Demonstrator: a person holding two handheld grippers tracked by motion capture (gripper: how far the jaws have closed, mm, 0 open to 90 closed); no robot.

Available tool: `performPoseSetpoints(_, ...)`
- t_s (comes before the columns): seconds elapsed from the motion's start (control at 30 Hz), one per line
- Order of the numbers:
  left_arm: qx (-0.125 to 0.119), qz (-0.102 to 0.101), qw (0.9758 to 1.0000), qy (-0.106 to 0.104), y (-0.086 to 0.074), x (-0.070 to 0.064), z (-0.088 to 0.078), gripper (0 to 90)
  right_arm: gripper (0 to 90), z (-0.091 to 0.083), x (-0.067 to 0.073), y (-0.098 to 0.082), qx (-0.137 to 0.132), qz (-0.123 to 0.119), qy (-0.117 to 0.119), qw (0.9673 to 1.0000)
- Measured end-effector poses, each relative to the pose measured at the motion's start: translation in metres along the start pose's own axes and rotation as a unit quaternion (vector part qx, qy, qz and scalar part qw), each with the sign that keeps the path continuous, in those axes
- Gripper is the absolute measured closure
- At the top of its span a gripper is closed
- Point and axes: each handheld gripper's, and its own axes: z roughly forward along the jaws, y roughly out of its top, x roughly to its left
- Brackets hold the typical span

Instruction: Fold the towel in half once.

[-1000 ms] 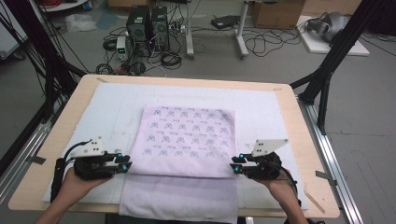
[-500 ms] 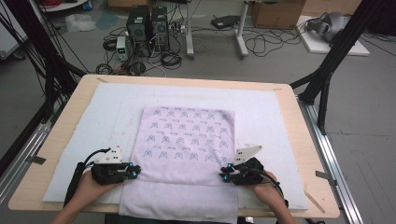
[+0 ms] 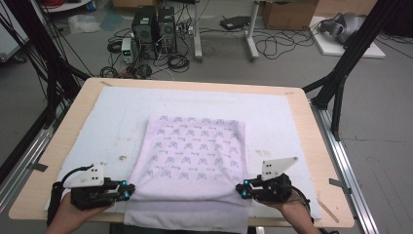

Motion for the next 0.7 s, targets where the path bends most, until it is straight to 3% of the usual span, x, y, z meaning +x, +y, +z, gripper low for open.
performPoseSetpoints(0.07,0.006,-0.008,0.9998,0.019,0.002,0.009,0.004,66.7,71.2,-0.002,-0.005,0.001,0.001,-0.002,-0.022,0.9998)
performPoseSetpoints(0.1,0.006,-0.012,0.9996,0.024,0.004,0.015,0.007,64.2,68.2,-0.002,-0.011,0.002,-0.002,0.008,-0.029,0.9995)
performPoseSetpoints(0.23,0.006,-0.018,0.9977,0.064,0.018,0.044,0.022,59.7,56.5,0.005,-0.047,0.010,0.002,0.028,-0.075,0.9968)
performPoseSetpoints(0.37,0.008,-0.037,0.9928,0.114,0.033,0.085,0.040,57.5,45.6,0.016,-0.091,0.021,0.023,0.057,-0.120,0.9909)
performPoseSetpoints(0.4,0.006,-0.043,0.9922,0.117,0.037,0.096,0.045,57.4,44.4,0.018,-0.102,0.024,0.024,0.068,-0.118,0.9904)
performPoseSetpoints(0.43,0.006,-0.039,0.9904,0.133,0.040,0.105,0.051,57.4,42.3,0.021,-0.112,0.028,0.023,0.076,-0.116,0.9900)
performPoseSetpoints(0.5,0.000,-0.068,0.9884,0.136,0.048,0.127,0.062,57.7,39.9,0.026,-0.131,0.035,0.036,0.077,-0.137,0.9869)
performPoseSetpoints(0.57,0.011,-0.066,0.9844,0.163,0.056,0.145,0.072,58.4,37.1,0.028,-0.150,0.042,0.040,0.086,-0.154,0.9834)
performPoseSetpoints(0.6,0.012,-0.072,0.9847,0.158,0.058,0.154,0.075,60.9,36.8,0.029,-0.157,0.045,0.047,0.082,-0.170,0.9808)
performPoseSetpoints(0.7,0.029,-0.092,0.9795,0.177,0.062,0.179,0.085,58.2,34.8,0.029,-0.179,0.050,0.042,0.087,-0.182,0.9785)
